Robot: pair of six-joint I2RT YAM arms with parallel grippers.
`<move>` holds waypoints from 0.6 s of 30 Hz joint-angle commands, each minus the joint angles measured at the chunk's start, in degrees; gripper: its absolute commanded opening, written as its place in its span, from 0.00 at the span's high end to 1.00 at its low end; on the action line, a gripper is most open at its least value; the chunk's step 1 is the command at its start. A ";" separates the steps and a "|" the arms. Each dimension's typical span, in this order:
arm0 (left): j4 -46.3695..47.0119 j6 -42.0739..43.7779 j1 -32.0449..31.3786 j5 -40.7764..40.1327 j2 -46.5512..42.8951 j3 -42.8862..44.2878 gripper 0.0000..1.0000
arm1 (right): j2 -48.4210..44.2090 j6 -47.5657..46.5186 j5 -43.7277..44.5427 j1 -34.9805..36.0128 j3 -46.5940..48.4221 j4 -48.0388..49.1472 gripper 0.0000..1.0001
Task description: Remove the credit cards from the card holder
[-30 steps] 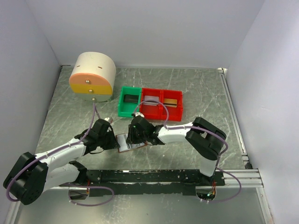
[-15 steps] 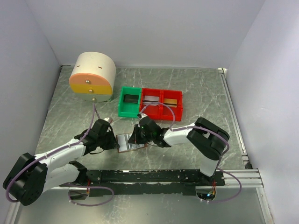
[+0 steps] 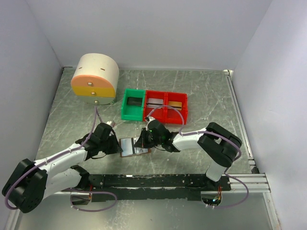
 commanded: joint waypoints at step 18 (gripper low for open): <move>0.46 0.46 -0.23 7.61 -5.86 4.60 0.56 | 0.81 1.05 -0.94 -0.49 -0.92 2.29 1.00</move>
